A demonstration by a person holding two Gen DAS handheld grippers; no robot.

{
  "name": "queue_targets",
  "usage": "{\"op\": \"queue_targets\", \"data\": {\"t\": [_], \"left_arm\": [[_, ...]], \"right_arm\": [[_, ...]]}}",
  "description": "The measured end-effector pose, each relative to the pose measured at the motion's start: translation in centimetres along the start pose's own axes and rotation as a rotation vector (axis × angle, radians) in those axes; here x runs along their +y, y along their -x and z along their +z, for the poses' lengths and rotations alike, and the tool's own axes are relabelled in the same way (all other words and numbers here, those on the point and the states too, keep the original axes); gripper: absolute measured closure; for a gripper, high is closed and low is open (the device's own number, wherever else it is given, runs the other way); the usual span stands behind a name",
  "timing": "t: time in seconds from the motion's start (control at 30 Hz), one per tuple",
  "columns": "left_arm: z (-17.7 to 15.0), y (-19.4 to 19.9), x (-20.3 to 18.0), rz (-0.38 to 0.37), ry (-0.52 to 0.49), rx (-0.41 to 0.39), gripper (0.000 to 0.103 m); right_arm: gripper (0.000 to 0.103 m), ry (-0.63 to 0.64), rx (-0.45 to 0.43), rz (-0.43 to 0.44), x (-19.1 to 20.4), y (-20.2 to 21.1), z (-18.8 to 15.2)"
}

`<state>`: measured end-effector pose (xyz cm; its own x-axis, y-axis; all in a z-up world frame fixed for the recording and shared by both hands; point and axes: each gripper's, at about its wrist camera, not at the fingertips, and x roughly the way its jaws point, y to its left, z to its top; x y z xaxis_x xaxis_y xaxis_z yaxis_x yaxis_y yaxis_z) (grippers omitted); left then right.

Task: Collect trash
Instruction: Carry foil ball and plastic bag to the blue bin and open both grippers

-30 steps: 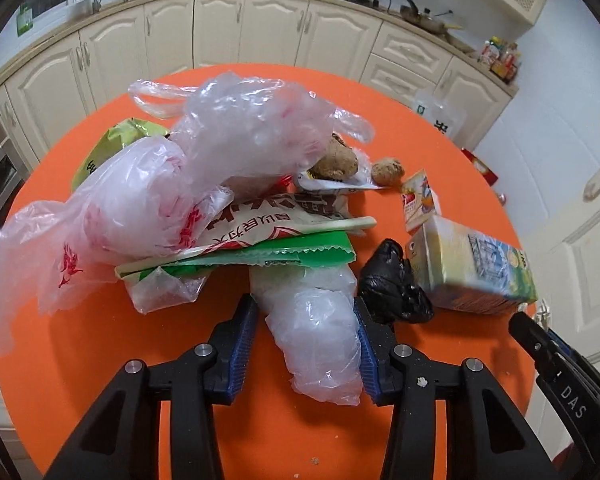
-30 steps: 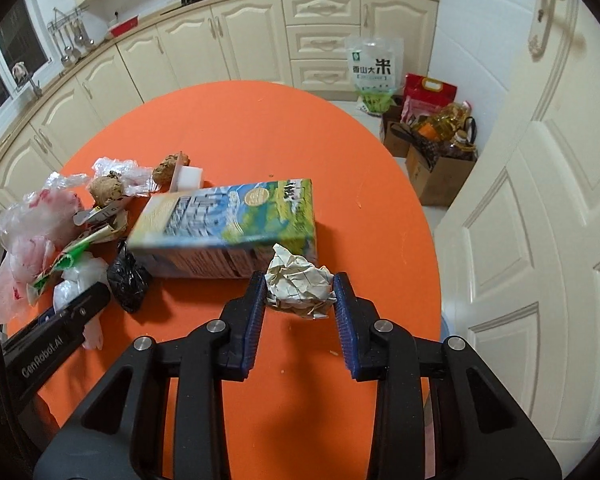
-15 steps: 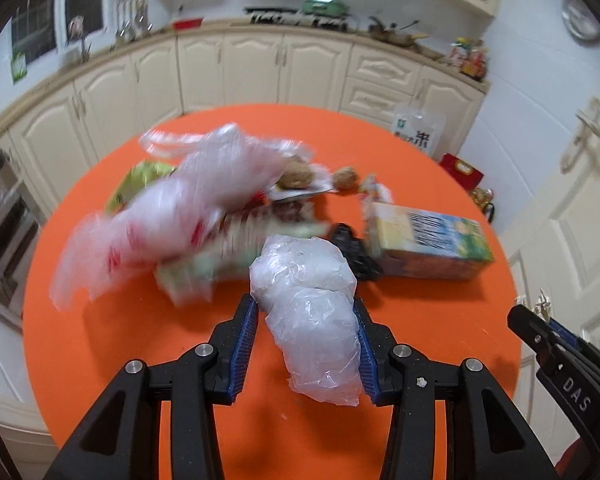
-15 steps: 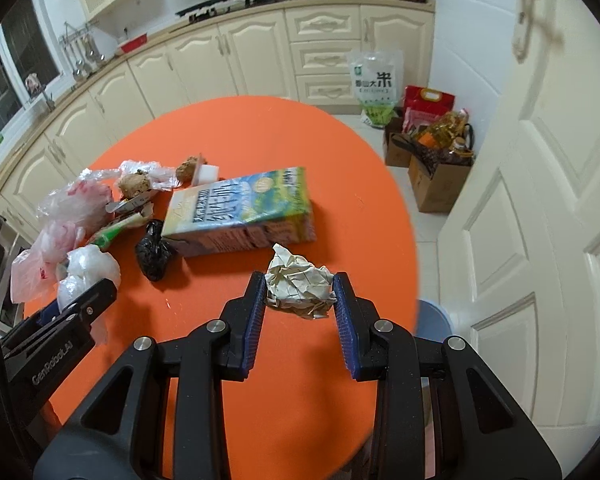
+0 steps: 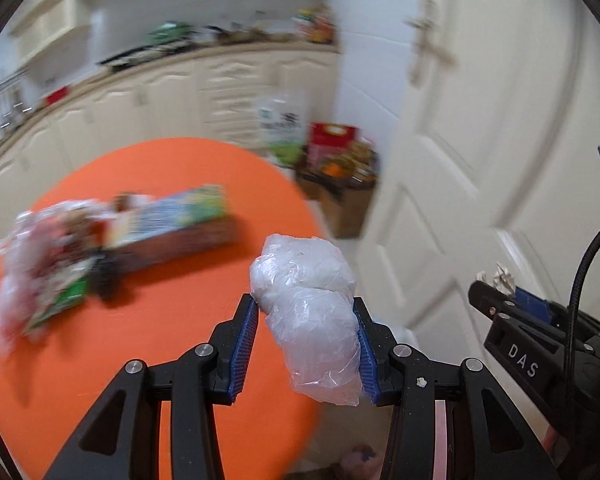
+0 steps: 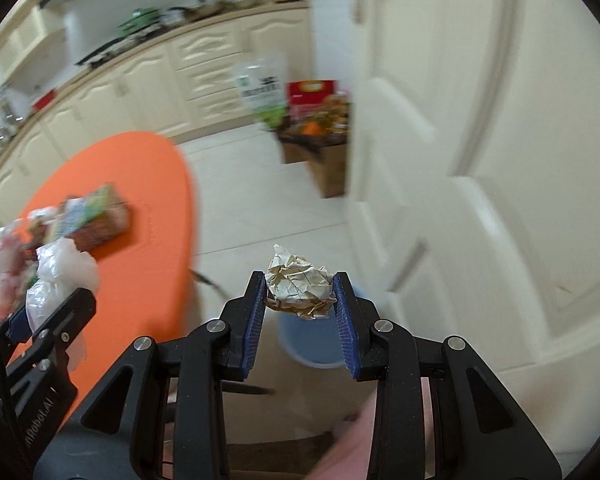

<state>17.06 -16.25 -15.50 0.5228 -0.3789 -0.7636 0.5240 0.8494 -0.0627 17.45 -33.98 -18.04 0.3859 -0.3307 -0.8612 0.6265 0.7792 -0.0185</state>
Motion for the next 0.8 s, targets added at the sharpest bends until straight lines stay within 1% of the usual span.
{"op": "queue_targets", "data": {"t": [0.07, 0.13, 0.3, 0.4, 0.47, 0.5, 0.53, 0.6, 0.67, 0.73, 0.8], "left_arm": [[0.0, -1.8, -2.1, -0.036, -0.037, 0.037, 0.061], [0.2, -3.3, -3.5, -0.051, -0.068, 0.064, 0.061], [1.5, -8.3, -7.1, -0.086, -0.131, 0.16, 0.06], [2.2, -11.3, -8.8, -0.093, -0.155, 0.205, 0.059], [2.7, -13.5, -9.7, -0.088, -0.166, 0.248, 0.055], [3.4, -15.1, -10.0, -0.083, -0.17, 0.283, 0.054], [3.8, -15.9, -10.2, -0.082, -0.169, 0.311, 0.049], [5.1, -17.4, -10.6, -0.08, -0.157, 0.364, 0.048], [6.4, -18.3, -10.8, -0.088, -0.145, 0.374, 0.048], [7.4, -18.3, -10.7, -0.072, -0.144, 0.35, 0.047], [8.4, -17.9, -10.8, -0.047, -0.154, 0.316, 0.045]], "right_arm": [[0.071, -0.022, 0.009, -0.034, -2.1, -0.1, -0.1], [0.071, -0.035, 0.022, -0.072, -3.7, -0.5, -0.2], [0.071, -0.064, 0.07, -0.089, -6.4, -2.0, -0.2], [0.071, -0.076, 0.071, -0.113, -7.9, -2.3, -0.2], [0.071, -0.089, 0.076, -0.13, -9.0, -2.7, -0.1], [0.071, -0.096, 0.081, -0.139, -9.4, -2.9, -0.1], [0.071, -0.105, 0.088, -0.151, -9.9, -3.3, 0.1], [0.071, -0.121, 0.1, -0.151, -10.6, -3.8, -0.1], [0.071, -0.141, 0.105, -0.13, -11.1, -4.3, 0.0], [0.071, -0.145, 0.11, -0.128, -11.2, -5.0, 0.1], [0.071, -0.142, 0.123, -0.109, -11.1, -5.9, 0.3]]}}
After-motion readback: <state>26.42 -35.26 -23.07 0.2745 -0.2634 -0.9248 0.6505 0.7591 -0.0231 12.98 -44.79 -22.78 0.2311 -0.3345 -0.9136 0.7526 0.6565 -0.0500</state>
